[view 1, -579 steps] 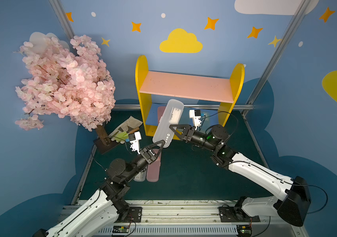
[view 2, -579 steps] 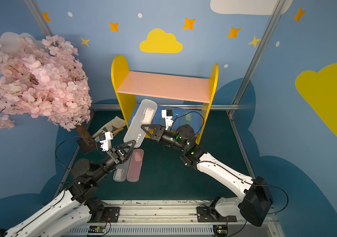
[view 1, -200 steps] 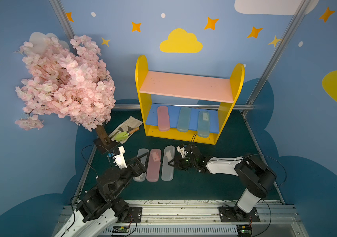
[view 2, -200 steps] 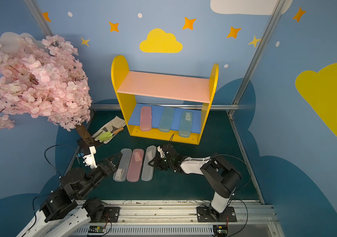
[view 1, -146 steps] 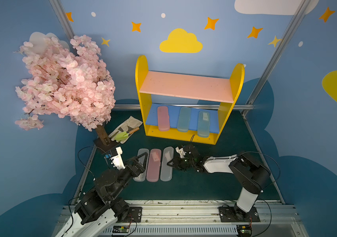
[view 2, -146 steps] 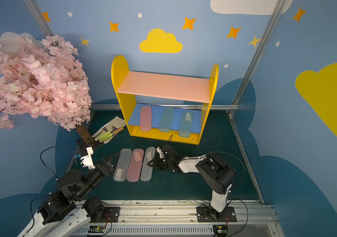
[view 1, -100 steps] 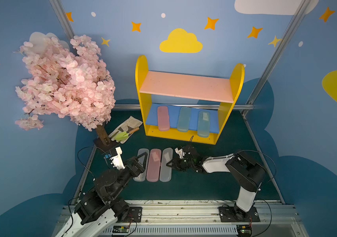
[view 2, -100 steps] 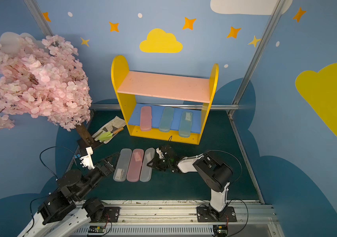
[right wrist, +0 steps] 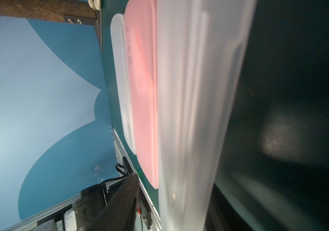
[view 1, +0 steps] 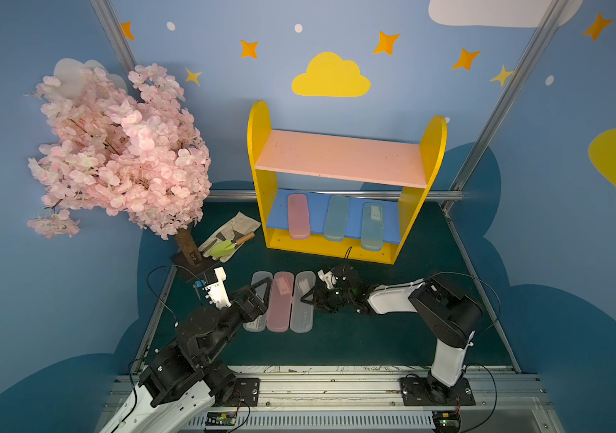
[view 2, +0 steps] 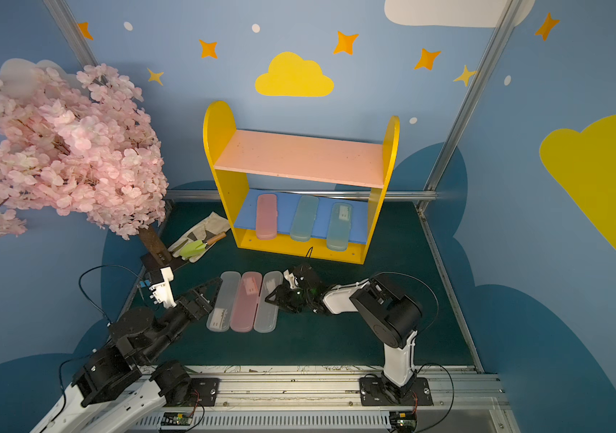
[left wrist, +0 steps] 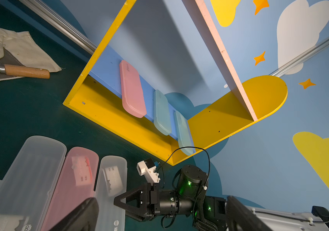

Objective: Remove the pencil cases from the shelf
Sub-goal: Place the pencil case at the center of the board, then pick up the pencil case from the shelf.

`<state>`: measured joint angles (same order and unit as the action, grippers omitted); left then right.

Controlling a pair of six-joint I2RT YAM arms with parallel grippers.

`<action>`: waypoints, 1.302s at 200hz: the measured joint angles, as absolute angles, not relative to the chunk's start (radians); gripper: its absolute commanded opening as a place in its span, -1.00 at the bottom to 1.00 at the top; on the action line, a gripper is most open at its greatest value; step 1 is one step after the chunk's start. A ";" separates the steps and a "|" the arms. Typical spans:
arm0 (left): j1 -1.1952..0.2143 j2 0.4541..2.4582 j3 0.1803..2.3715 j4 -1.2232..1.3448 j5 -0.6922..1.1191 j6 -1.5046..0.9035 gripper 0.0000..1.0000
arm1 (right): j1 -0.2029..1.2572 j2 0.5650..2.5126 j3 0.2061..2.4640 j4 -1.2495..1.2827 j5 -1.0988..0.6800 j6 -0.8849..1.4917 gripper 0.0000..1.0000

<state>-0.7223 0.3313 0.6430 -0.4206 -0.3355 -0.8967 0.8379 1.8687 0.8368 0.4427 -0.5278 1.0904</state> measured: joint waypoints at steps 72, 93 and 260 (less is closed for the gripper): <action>-0.722 0.440 0.647 -0.402 -0.322 -0.894 1.00 | 0.834 1.803 0.885 0.195 -0.466 0.968 0.50; -0.722 0.496 0.652 -0.398 -0.320 -0.902 1.00 | 0.834 1.757 0.884 0.125 -0.432 0.932 0.62; -0.329 1.206 0.733 0.116 0.139 -1.087 0.95 | 0.826 0.903 0.661 -0.194 -0.007 0.575 0.97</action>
<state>-0.3294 1.2060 0.7326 0.1162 0.1394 -1.0866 0.8261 0.9031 0.6613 -0.1936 -0.0074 0.5751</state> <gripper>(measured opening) 0.983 0.986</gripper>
